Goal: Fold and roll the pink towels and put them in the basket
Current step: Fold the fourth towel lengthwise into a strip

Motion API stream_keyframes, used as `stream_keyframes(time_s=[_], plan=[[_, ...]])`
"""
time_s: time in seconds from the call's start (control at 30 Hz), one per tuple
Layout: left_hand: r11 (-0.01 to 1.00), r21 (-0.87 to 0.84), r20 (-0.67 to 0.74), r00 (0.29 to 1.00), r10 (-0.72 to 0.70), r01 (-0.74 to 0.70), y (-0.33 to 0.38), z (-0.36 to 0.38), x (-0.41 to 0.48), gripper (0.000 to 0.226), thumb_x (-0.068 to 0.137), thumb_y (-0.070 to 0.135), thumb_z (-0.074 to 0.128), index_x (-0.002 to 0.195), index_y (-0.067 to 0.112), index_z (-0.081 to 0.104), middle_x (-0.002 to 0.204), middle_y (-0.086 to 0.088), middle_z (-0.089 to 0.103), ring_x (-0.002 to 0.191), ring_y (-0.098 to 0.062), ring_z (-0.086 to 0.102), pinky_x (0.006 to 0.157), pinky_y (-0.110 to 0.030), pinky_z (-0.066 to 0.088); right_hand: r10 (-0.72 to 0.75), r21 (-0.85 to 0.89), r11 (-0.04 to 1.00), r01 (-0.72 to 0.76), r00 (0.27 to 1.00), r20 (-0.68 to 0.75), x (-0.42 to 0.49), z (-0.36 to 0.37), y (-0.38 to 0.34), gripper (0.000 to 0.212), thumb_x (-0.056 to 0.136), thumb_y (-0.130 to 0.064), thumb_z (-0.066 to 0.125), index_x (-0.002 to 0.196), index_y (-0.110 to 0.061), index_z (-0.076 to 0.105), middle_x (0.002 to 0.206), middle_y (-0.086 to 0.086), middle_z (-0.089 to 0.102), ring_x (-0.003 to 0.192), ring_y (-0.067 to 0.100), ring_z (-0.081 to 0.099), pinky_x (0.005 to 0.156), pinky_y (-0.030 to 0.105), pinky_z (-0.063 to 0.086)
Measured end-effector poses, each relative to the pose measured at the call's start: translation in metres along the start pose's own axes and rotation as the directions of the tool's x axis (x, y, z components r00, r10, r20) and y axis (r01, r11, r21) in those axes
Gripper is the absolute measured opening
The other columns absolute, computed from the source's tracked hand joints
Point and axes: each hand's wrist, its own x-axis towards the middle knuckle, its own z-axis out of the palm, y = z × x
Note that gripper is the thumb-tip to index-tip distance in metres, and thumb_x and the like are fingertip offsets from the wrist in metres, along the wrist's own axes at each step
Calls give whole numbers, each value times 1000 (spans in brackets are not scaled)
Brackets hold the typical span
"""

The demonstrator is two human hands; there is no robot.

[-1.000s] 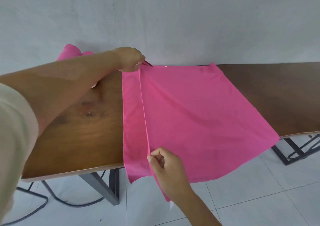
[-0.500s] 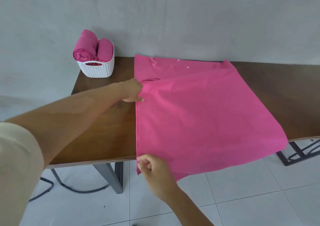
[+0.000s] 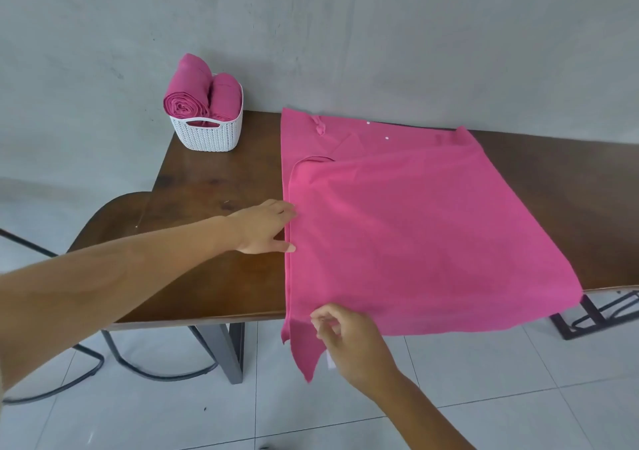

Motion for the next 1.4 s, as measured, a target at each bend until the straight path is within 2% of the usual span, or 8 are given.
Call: stream_keyframes(time_s=[0.17, 0.43, 0.53, 0.77, 0.9, 1.1, 1.23, 1.4], plan=[[1000, -17, -69, 998, -9, 8, 4, 3, 8, 83, 98, 64, 45, 161, 16, 22, 167, -5, 21, 152, -24, 20, 122, -38, 28, 2, 20, 1000, -2, 999, -39, 5, -21, 9, 16, 100, -26, 56, 104, -30, 71, 89, -26, 69, 88, -2, 67, 77, 15, 50], [985, -129, -158, 979, -130, 111, 9, -13, 50, 78, 98, 60, 49, 158, 14, 28, 164, -10, 22, 150, -29, 23, 122, -44, 28, -30, -7, 1000, 29, 997, -66, 42, -76, 28, 17, 99, -26, 58, 109, -33, 69, 96, -25, 71, 92, -3, 66, 84, 17, 52], [983, -113, -199, 967, -162, 142, 11, -21, 74, 74, 98, 59, 49, 156, 15, 32, 163, -11, 23, 150, -30, 22, 122, -45, 28, -57, -16, 998, 56, 996, -69, 66, -101, 41, 17, 99, -27, 58, 110, -33, 70, 96, -23, 71, 91, -2, 66, 86, 19, 51], [984, 7, -344, 924, -164, 177, 32, -47, 134, 66, 98, 49, 55, 153, 16, 38, 158, -9, 34, 146, -28, 30, 119, -44, 26, -114, -51, 992, 112, 992, -51, 127, -163, 76, 17, 101, -31, 57, 113, -35, 68, 100, -26, 69, 95, -7, 62, 82, 11, 45], [969, 55, -313, 926, -213, 241, 45, -56, 175, 66, 98, 49, 54, 154, 17, 37, 157, -8, 36, 145, -29, 31, 120, -44, 23, -120, -68, 991, 118, 992, -31, 161, -195, 97, 17, 101, -33, 56, 114, -39, 66, 102, -28, 68, 97, -9, 62, 86, 16, 49], [935, 27, -244, 909, -337, 353, 62, -50, 217, 65, 99, 57, 47, 152, 20, 38, 147, -6, 45, 135, -29, 38, 113, -44, 26, -174, -87, 981, 171, 984, -25, 212, -236, 120, 19, 101, -27, 56, 116, -33, 67, 105, -24, 68, 103, -7, 61, 95, 23, 50], [946, -19, -260, 912, -318, 325, 72, -34, 221, 56, 96, 56, 49, 143, 25, 50, 138, -2, 50, 127, -27, 43, 109, -44, 30, -268, -215, 944, 250, 962, -58, 258, -263, 131, 23, 101, -28, 57, 123, -30, 64, 121, -18, 63, 118, 0, 53, 103, 27, 44], [957, -53, -274, 917, -289, 286, 82, -11, 210, 63, 88, 63, 34, 137, 29, 55, 137, 1, 51, 126, -26, 47, 111, -47, 35, -360, -356, 875, 328, 932, -27, 317, -282, 140, 26, 99, -27, 58, 125, -24, 63, 127, -7, 62, 125, 14, 48, 106, 32, 38]])
